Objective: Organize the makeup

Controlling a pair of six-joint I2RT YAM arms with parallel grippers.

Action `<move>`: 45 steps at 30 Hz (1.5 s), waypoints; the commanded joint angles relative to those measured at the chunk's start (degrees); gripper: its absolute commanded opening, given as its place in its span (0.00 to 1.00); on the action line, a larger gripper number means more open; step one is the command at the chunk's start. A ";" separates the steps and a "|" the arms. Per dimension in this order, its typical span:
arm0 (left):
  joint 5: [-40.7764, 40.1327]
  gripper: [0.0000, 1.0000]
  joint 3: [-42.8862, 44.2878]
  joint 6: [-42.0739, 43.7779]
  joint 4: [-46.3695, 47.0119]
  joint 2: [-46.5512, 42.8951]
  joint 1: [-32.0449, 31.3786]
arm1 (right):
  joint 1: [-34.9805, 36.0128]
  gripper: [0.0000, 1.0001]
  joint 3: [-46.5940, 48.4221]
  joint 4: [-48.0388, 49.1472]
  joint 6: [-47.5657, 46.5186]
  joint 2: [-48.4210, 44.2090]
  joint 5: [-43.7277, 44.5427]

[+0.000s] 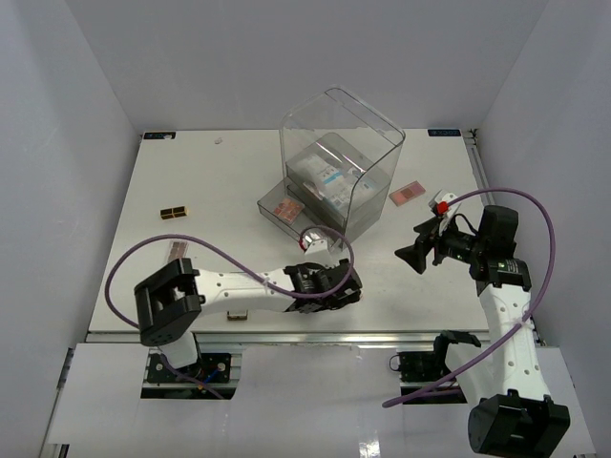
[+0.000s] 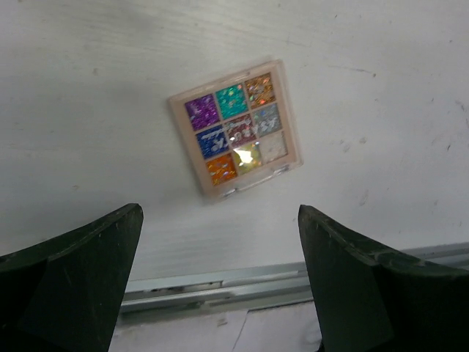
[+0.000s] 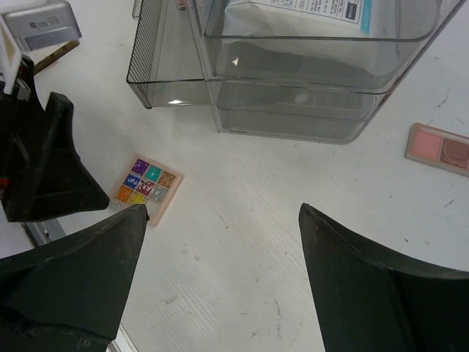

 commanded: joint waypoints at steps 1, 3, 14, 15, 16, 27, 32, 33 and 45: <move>-6.80 0.98 11.42 -9.23 -12.17 8.98 -0.92 | -1.12 0.90 -0.48 2.70 1.59 -1.16 -1.12; -7.33 0.98 18.19 -12.30 -16.90 13.16 -0.95 | -1.51 0.90 -0.51 2.78 1.80 -1.44 -1.17; -7.59 0.98 29.10 -17.93 -26.34 23.74 -0.89 | -2.57 0.90 -0.60 2.79 2.24 -1.97 -1.67; -7.65 0.98 29.25 -18.10 -26.47 23.89 -0.87 | -2.61 0.90 -0.65 2.79 2.26 -2.05 -1.71; -7.65 0.98 29.44 -18.22 -26.71 24.25 -0.87 | -2.70 0.90 -0.66 2.79 2.26 -2.09 -1.74; -5.68 0.93 29.03 -17.81 -26.80 27.69 -0.93 | -3.25 0.90 -0.69 2.79 2.35 -2.29 -2.36; -5.41 0.89 28.89 -17.15 -26.65 28.33 -0.95 | -3.38 0.90 -0.84 2.79 2.35 -2.38 -2.66; -5.27 0.88 28.61 -17.13 -26.62 28.37 -0.95 | -3.43 0.90 -0.86 2.79 2.35 -2.38 -2.68; -6.25 0.71 20.62 -16.83 -25.40 22.93 -2.60 | -3.60 0.90 -0.88 2.79 2.24 -2.36 -3.03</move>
